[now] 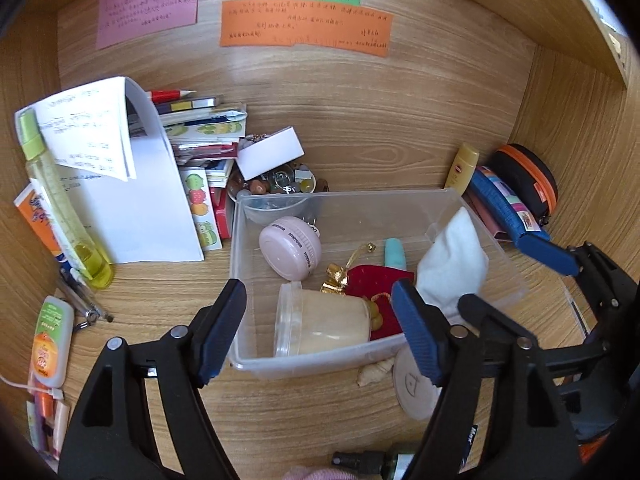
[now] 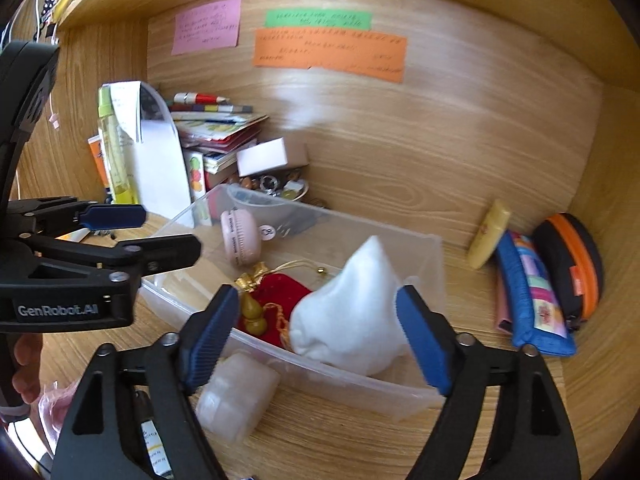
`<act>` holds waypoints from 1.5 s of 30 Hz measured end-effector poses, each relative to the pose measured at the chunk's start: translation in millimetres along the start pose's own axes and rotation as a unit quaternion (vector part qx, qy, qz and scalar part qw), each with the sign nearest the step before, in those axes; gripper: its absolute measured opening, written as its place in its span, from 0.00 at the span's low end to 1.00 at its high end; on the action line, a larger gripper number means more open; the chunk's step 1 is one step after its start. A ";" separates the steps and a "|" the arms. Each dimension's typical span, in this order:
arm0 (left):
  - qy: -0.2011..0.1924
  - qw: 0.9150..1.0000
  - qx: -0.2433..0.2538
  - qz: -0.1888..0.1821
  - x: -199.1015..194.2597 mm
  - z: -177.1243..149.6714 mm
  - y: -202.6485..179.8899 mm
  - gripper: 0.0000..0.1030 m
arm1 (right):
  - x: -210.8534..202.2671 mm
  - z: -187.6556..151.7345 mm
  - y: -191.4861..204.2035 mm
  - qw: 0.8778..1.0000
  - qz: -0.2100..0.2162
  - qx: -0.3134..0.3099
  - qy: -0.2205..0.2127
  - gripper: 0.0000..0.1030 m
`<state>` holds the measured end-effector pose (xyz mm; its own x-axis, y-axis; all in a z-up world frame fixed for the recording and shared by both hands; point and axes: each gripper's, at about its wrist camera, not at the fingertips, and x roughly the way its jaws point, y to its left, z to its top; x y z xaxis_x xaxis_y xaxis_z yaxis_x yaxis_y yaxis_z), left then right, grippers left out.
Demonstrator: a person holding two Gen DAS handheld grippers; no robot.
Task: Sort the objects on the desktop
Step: 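Carry the cream jar and gourd charm into the clear box and release both, then grasp the pink rope bag with the left gripper while the right moves to the green bottle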
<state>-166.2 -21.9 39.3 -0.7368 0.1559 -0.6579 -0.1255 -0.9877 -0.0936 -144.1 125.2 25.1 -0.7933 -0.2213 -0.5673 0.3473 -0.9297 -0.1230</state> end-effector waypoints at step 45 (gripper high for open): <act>0.110 0.994 -0.019 0.008 -28.3 -145.7 -4.5 0.93 | -48.5 -103.0 18.3 0.998 0.031 0.028 0.050 0.99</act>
<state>-48.0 -23.9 -50.5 -0.5750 0.1366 -0.8067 -0.0856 -0.9906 -0.1068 -47.8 149.2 -33.6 -0.7166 -0.2520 -0.6504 0.3637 -0.9306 -0.0402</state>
